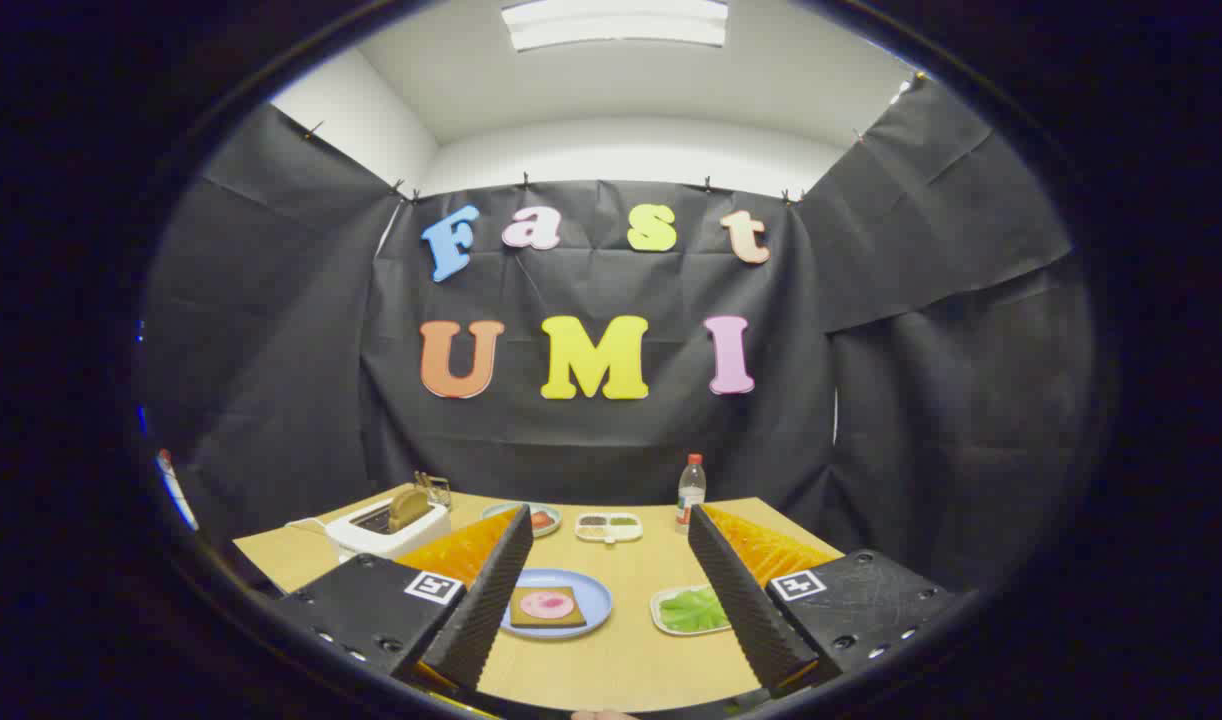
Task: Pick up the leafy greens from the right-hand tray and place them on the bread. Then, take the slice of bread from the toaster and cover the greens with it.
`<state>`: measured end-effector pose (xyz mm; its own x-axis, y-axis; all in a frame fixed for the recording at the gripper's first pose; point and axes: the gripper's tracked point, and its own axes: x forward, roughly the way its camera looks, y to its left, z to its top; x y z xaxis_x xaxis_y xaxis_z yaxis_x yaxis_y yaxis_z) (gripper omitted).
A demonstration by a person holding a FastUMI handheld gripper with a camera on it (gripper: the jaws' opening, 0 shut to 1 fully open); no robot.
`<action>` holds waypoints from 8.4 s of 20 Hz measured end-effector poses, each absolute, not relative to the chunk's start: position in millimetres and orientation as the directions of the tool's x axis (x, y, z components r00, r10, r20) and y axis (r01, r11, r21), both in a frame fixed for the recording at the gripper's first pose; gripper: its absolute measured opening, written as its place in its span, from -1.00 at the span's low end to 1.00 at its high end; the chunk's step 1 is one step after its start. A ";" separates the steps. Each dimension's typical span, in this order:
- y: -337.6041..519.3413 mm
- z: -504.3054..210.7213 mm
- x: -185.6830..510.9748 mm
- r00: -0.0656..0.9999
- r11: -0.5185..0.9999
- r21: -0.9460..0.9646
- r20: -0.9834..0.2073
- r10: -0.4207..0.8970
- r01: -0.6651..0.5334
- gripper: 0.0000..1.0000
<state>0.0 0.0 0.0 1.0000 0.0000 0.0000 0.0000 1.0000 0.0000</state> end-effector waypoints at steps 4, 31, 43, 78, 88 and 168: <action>-3.8 4.5 -3.4 0.999 0.997 0.074 0.025 0.035 -0.037 0.91; -82.0 -44.5 61.4 0.967 0.992 -0.017 -0.220 -0.126 0.125 0.91; -154.6 -199.1 186.2 0.797 0.986 0.021 -0.591 -0.124 0.168 0.92; -122.9 -227.7 184.1 0.670 0.986 0.040 -0.738 -0.082 0.164 -0.99; -133.9 -282.8 171.2 0.524 0.975 0.009 -0.844 -0.113 0.224 -0.68; 306.3 -141.7 232.4 0.658 0.961 0.240 -0.703 0.268 -0.135 -0.51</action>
